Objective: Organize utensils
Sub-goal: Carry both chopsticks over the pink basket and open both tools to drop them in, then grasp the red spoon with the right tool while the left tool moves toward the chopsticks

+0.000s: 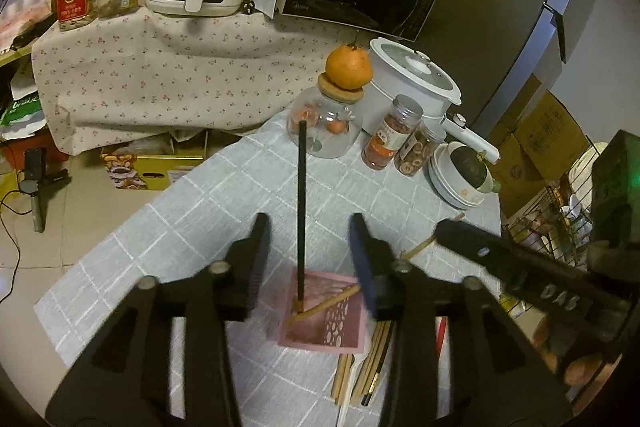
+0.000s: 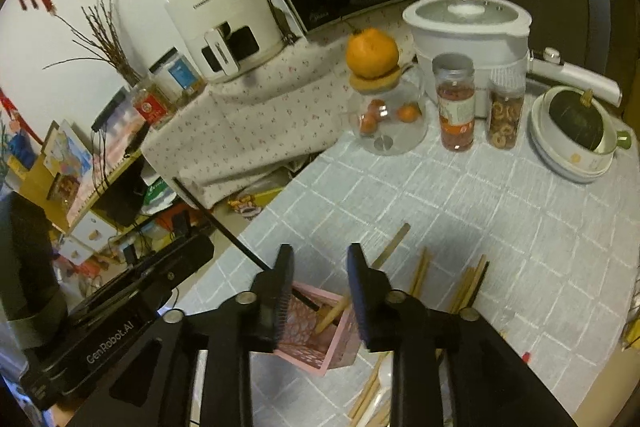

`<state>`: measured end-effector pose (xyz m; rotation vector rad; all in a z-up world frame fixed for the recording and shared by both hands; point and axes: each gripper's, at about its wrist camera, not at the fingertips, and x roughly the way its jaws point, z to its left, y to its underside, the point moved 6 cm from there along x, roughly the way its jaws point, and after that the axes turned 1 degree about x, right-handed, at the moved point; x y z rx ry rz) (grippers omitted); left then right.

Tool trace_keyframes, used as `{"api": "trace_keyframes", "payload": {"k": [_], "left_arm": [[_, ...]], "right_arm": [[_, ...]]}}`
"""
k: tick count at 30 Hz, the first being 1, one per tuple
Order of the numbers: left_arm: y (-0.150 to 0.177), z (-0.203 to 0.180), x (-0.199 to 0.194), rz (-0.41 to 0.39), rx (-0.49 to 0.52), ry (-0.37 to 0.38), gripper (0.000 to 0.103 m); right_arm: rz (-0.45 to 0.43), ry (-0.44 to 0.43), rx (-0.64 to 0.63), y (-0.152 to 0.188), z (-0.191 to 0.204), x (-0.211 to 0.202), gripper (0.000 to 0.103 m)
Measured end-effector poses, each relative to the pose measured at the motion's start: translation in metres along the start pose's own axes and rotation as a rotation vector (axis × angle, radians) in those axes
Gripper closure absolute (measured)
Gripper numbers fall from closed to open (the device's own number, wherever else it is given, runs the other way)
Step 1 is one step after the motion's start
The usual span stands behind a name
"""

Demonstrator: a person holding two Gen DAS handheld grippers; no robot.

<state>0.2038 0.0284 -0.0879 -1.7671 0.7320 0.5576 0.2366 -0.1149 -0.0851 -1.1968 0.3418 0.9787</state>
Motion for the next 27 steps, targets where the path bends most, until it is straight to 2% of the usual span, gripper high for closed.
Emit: {"api": "trace_keyframes", "payload": {"k": [4,7,12,18,27], "left_arm": [[0.008,0.001,-0.011,0.013,0.02,-0.013,0.037],[0.017,0.002,-0.016,0.035,0.027,-0.017,0.025],[0.036,0.002,-0.019,0.084,0.047,-0.028,0.022],[0.06,0.003,-0.011,0.162,0.076,-0.065,0.019],[0.097,-0.007,0.009,0.306,0.108,-0.039,0.019]], "right_arm": [[-0.019,0.01,-0.017,0.0,-0.009,-0.022,0.056],[-0.022,0.034,-0.021,0.005,-0.022,-0.036,0.046],[-0.004,0.089,-0.013,0.02,-0.051,-0.053,0.038],[0.053,0.165,-0.003,0.045,-0.085,-0.055,0.036],[0.177,0.268,0.076,0.087,-0.142,-0.037,0.035]]}}
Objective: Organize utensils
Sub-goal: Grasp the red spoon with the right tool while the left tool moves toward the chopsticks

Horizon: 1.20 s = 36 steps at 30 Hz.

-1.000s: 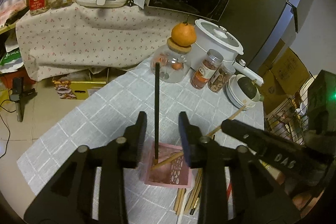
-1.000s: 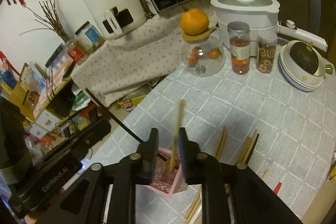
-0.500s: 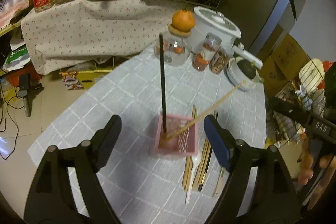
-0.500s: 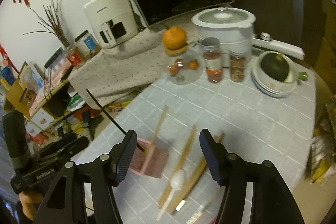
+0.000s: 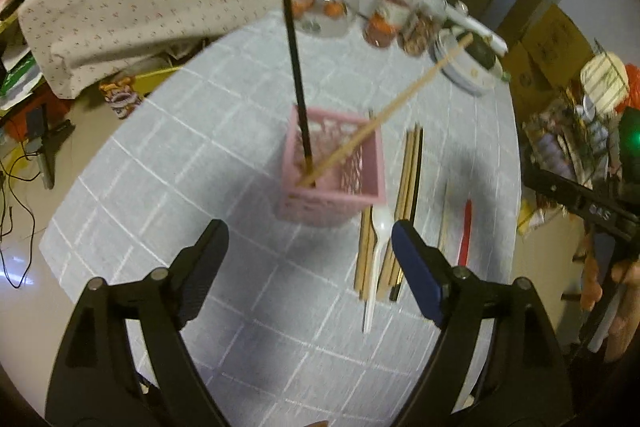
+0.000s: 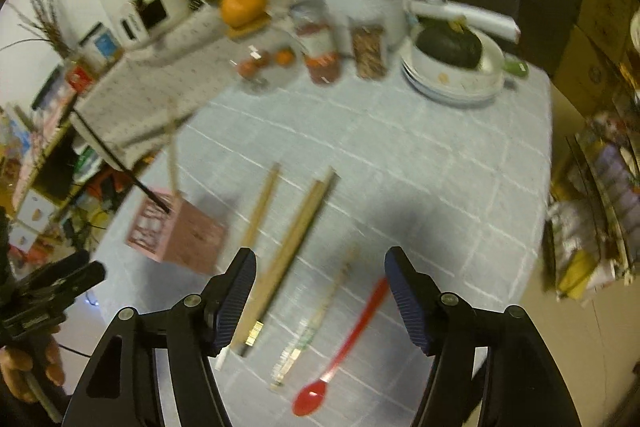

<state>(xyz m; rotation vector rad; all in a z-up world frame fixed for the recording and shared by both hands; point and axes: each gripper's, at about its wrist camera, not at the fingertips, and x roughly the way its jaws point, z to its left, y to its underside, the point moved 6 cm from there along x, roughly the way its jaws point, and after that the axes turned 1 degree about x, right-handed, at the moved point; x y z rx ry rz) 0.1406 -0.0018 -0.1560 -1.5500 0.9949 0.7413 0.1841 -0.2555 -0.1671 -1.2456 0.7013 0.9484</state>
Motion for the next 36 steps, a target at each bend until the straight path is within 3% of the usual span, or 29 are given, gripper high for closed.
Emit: {"api": "trace_keyframes", "payload": {"k": [10,17,22,24,27,36], "left_arm": [[0.017,-0.016,0.021,0.121,0.039,0.048,0.019],[0.022,-0.027,0.022,0.139,0.069,0.075,0.019],[0.025,-0.035,0.021,0.151,0.086,0.114,0.019],[0.026,-0.041,0.02,0.153,0.098,0.127,0.019],[0.027,-0.049,0.018,0.153,0.112,0.145,0.021],[0.04,-0.109,0.034,0.205,0.225,0.164,0.045]], "right_arm": [[0.199,0.061,0.113,0.026,-0.043,0.065,0.036],[0.322,0.093,0.104,0.043,-0.049,0.105,0.063],[0.317,0.082,0.068,0.043,-0.042,0.107,0.072],[0.31,0.138,0.002,0.045,-0.038,0.107,0.081],[0.313,0.11,0.001,0.048,-0.036,0.106,0.092],[0.276,0.011,0.084,0.049,-0.075,0.076,0.092]]}}
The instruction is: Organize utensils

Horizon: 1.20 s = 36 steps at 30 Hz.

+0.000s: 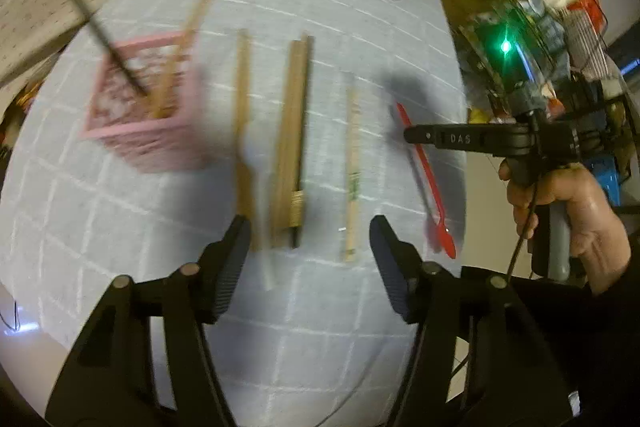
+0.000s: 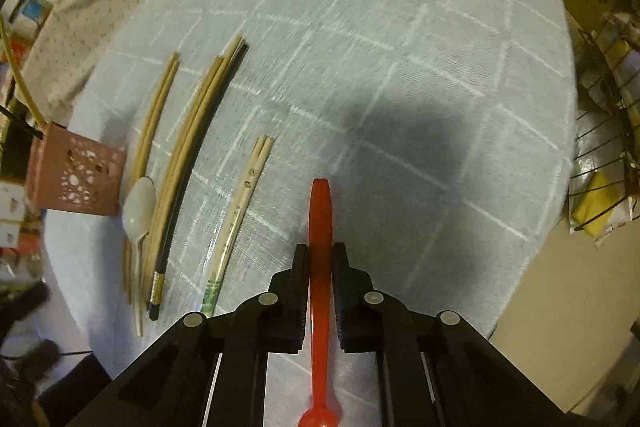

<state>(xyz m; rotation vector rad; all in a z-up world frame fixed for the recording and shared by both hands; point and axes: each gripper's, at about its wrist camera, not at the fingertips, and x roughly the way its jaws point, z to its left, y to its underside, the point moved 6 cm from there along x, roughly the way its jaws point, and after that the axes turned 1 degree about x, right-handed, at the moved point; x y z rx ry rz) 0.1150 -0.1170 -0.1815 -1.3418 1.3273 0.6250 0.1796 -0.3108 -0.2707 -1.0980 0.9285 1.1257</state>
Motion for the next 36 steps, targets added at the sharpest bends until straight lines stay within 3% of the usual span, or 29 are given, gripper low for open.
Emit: {"api": "trace_keyframes", "payload": {"k": [7,14,21,23,25,30,36], "left_arm": [[-0.031,-0.041,0.05,0.006,0.029,0.02,0.073],[-0.061,-0.052,0.107,-0.035,0.024,-0.048,0.075],[-0.076,-0.046,0.136,-0.055,-0.012,-0.09,0.075],[-0.077,-0.047,0.136,-0.068,0.005,-0.101,0.079],[-0.077,-0.044,0.135,-0.067,0.011,-0.12,0.093],[-0.076,-0.04,0.126,-0.076,-0.001,-0.107,0.094],[-0.073,-0.04,0.086,-0.134,0.021,-0.087,0.096]], "right_arm": [[-0.019,-0.052,0.016,0.012,-0.016,-0.026,0.092],[-0.029,-0.078,0.026,0.012,-0.014,-0.028,0.092],[-0.018,-0.093,0.011,0.007,-0.007,-0.025,0.092],[-0.017,-0.095,0.004,0.008,-0.006,-0.026,0.092],[-0.019,-0.092,0.003,0.008,-0.007,-0.027,0.092],[-0.039,-0.078,0.007,0.006,-0.003,-0.032,0.092],[-0.119,-0.074,-0.018,0.005,0.011,-0.058,0.092]]}}
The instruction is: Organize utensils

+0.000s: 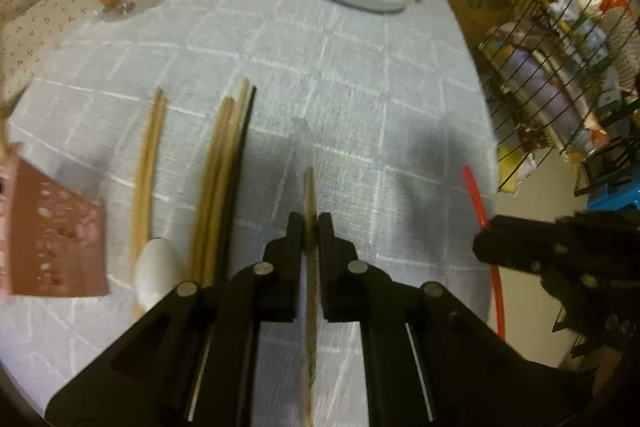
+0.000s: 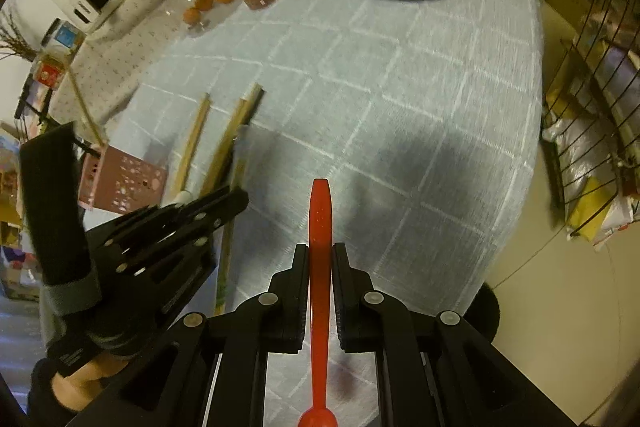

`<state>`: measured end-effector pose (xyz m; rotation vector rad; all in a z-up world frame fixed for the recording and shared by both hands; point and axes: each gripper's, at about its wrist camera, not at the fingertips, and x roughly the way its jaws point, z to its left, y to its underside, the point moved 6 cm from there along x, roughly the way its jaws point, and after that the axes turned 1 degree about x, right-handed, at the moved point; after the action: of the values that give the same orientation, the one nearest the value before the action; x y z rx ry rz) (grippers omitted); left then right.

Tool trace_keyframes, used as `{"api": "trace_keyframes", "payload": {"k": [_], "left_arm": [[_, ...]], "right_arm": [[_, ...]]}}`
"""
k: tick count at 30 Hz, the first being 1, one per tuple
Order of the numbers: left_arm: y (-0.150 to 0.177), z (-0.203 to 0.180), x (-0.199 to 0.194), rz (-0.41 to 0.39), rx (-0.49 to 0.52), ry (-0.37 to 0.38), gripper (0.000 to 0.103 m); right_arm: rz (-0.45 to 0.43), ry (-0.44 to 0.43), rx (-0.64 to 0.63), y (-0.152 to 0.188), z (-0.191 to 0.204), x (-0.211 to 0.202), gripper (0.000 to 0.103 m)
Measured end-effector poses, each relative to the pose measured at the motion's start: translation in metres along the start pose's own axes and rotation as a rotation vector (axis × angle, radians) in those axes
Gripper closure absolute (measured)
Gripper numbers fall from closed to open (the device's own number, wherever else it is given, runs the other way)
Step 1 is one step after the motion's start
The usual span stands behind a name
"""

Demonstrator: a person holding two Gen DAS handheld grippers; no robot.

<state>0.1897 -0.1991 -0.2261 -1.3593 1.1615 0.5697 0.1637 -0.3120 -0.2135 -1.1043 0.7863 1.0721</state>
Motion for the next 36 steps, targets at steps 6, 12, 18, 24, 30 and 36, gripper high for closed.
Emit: {"api": "trace_keyframes", "payload": {"k": [6,12,18,24,30,36], "left_arm": [[-0.001,0.015,-0.048,-0.086,-0.008,0.012,0.097],[0.001,0.026,-0.094,-0.182,-0.008,0.026,0.097],[0.0,0.043,-0.15,-0.335,-0.006,0.017,0.097],[-0.012,0.078,-0.197,-0.528,-0.071,-0.042,0.097],[-0.023,0.108,-0.219,-0.701,-0.125,-0.119,0.097],[-0.029,0.129,-0.212,-0.813,-0.153,-0.201,0.097]], "right_arm": [[-0.102,0.011,-0.037,-0.004,0.022,-0.03,0.092],[-0.19,0.008,-0.081,-0.007,0.047,-0.052,0.092],[-0.229,-0.034,-0.109,-0.008,0.07,-0.06,0.092],[-0.232,-0.052,-0.128,-0.01,0.094,-0.058,0.092],[-0.221,-0.06,-0.131,-0.012,0.106,-0.051,0.092],[-0.216,-0.063,-0.133,-0.013,0.111,-0.047,0.092]]}}
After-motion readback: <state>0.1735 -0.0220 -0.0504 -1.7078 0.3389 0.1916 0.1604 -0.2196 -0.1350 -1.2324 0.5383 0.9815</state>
